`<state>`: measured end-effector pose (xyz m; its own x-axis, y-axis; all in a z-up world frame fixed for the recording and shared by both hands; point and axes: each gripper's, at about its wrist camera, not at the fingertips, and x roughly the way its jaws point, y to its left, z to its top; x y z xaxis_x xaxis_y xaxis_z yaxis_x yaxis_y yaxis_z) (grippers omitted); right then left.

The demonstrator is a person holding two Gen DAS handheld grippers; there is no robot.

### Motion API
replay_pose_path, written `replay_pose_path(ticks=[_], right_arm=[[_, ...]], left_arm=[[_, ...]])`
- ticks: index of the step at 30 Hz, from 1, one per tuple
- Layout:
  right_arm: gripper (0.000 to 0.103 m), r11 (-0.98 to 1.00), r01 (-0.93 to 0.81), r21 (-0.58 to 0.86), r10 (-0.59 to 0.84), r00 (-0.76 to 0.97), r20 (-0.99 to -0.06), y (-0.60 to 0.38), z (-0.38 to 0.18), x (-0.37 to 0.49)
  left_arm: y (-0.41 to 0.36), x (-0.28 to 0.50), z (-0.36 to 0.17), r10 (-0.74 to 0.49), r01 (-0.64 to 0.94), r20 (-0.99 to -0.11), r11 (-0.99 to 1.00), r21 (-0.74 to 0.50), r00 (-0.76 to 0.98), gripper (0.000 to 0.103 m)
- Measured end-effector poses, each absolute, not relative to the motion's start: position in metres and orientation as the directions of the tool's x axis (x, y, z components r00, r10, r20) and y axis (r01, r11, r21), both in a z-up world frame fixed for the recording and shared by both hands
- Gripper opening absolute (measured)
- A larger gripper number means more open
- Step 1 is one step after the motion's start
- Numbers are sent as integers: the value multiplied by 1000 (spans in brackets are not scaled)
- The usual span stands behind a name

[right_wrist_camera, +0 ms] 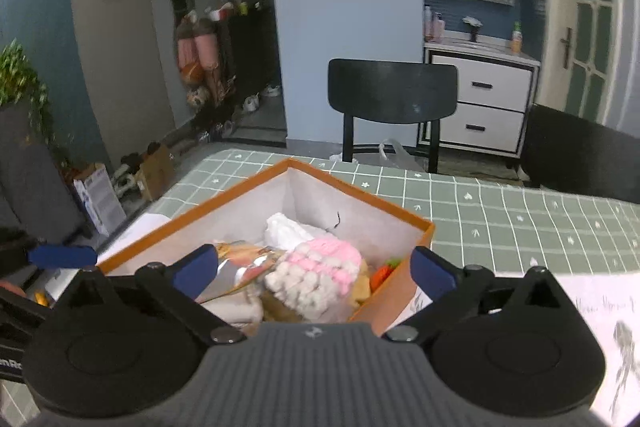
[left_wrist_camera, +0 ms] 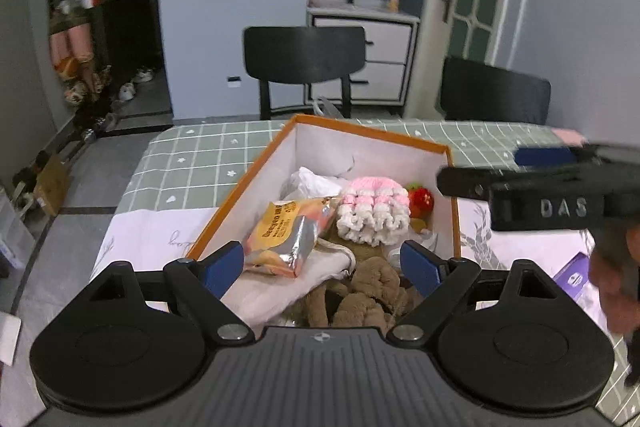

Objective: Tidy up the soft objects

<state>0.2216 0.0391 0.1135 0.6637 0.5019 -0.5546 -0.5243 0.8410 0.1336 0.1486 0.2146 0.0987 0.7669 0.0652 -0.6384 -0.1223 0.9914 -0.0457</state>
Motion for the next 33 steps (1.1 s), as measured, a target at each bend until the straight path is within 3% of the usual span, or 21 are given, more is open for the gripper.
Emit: replay_pose_path(ticks=[12,33], right_arm=[[100,899,-410,157,417,686,-596,6,97,155],[100,915,-373,153,380,668,-640,-1,81,125]], left_arm=[[209,103,75,203,-288,-656,957,-23,727,103],[178,88,74,260,-282,-644,957,72,720,103]])
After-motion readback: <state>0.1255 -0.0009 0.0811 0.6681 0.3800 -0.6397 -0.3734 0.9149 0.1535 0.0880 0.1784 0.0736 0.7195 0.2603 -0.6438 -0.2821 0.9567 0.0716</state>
